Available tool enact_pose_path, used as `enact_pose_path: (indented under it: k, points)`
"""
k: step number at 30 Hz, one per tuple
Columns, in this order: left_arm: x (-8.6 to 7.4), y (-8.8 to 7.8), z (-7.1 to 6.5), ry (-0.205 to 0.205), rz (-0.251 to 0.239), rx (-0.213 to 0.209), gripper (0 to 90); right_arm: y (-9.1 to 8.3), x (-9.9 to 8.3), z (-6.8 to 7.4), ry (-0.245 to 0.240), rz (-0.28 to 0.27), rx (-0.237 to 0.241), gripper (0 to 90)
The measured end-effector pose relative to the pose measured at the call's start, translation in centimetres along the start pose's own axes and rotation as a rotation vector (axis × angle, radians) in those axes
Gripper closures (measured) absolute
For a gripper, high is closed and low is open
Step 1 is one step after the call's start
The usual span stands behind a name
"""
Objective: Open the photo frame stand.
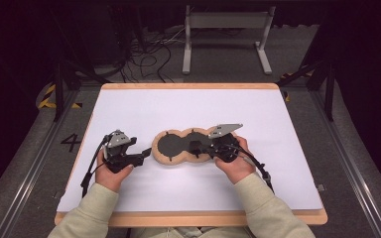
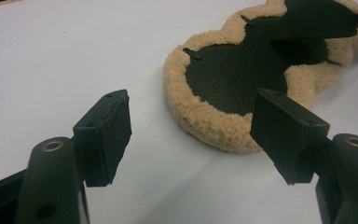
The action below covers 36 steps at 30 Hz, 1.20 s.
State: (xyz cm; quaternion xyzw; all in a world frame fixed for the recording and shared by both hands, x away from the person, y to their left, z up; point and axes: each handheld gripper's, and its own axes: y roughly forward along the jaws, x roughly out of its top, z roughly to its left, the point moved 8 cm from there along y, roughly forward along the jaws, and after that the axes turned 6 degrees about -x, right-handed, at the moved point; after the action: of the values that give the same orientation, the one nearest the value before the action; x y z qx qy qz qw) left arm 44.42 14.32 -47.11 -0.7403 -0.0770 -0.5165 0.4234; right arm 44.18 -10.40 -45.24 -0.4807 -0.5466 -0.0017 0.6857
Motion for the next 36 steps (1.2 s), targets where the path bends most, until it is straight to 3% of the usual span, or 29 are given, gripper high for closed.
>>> enact_pose_path:
  k: [10, 14, 16, 18, 26, 28, 29, 31, 36]
  points:
    - [0.0, 0.0, 0.0, 0.003, 0.003, -0.003, 29.2, 0.3, 0.7, 0.0, -0.023, -0.024, -0.02, 90.0]
    - [-0.1, 0.1, 0.0, 0.001, 0.005, -0.006, 29.2, 0.4, 1.1, 0.2, -0.048, -0.031, -0.049, 90.0]
    - [-0.1, 0.0, 0.0, 0.002, 0.004, -0.007, 29.2, 0.4, 1.1, -0.4, -0.075, -0.021, -0.104, 90.0]
    - [-0.1, 0.0, 0.0, -0.003, 0.003, -0.006, 29.2, 0.3, 1.1, -0.4, -0.053, -0.028, -0.08, 90.0]
    - [0.0, 0.0, 0.1, -0.009, 0.01, -0.006, 31.2, -1.1, 1.1, -1.2, -0.016, -0.061, -0.081, 85.9]
    - [0.1, -0.1, 0.2, -0.028, 0.03, -0.005, 33.9, -1.6, 1.1, -2.0, -0.002, -0.07, -0.091, 84.2]
    - [0.2, 0.0, 0.4, -0.068, 0.052, -0.006, 33.9, -1.8, 1.0, -2.2, 0.005, -0.071, -0.095, 83.0]
    - [0.3, 0.2, 0.4, -0.097, 0.08, -0.017, 33.9, -2.6, 0.9, -3.4, 0.043, -0.073, -0.103, 81.4]
    - [0.6, 0.6, 0.7, -0.138, 0.076, -0.022, 33.0, -3.5, 0.5, -5.1, 0.077, -0.041, -0.128, 79.0]
